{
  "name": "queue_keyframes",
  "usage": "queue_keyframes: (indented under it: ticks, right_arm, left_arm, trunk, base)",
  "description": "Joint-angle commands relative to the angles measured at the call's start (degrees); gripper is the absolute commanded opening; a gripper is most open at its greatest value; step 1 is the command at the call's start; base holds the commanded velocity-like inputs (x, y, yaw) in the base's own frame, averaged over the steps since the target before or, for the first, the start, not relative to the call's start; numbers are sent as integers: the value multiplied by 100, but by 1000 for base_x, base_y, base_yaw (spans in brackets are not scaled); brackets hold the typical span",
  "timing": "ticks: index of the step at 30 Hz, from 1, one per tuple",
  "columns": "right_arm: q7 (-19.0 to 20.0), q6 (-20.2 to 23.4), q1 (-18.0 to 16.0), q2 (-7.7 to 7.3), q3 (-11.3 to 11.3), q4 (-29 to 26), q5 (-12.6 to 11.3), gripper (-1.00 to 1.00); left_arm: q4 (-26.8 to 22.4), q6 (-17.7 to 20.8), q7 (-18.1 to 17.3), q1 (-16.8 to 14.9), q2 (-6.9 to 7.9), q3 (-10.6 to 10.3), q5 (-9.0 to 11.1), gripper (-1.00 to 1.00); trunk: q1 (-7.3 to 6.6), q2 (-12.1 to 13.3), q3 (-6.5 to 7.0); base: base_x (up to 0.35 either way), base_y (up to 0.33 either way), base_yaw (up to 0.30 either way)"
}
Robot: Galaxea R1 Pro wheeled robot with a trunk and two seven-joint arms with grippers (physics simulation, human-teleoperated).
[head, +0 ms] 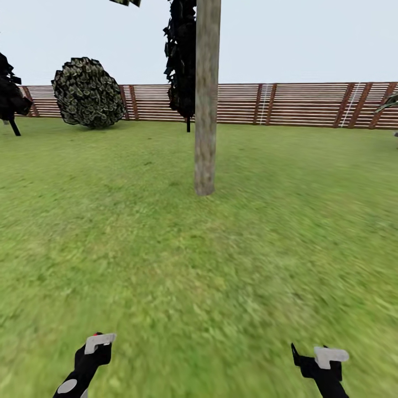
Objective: In the garden, pick up the pesticide atomizer on the floor and spray pesticide onto both trees until each tree trunk is fully covered.
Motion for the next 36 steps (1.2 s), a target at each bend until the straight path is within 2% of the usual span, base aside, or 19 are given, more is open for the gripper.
queue_keyframes:
  ticks: [1, 13, 24, 36]
  right_arm:
    - [0, 0, 0, 0, 0, 0, 0, 100]
    - [0, 0, 0, 0, 0, 0, 0, 100]
    - [0, 0, 0, 0, 0, 0, 0, 100]
    - [0, 0, 0, 0, 0, 0, 1, 100]
  left_arm:
    - [-1, 0, -4, 0, 0, 1, 0, -100]
    - [-1, 0, -4, 0, 1, 1, 0, -100]
    - [-1, -10, -4, 0, 2, 1, 0, -100]
    - [-1, -17, -4, 0, 5, 1, 0, -100]
  trunk:
    - [0, 0, 0]
    - [0, 0, 0]
    - [0, 0, 0]
    - [0, 0, 0]
  base:
    - [338, 0, 0]
    - [337, 0, -4]
    - [338, 8, -95]
    - [310, 145, -3]
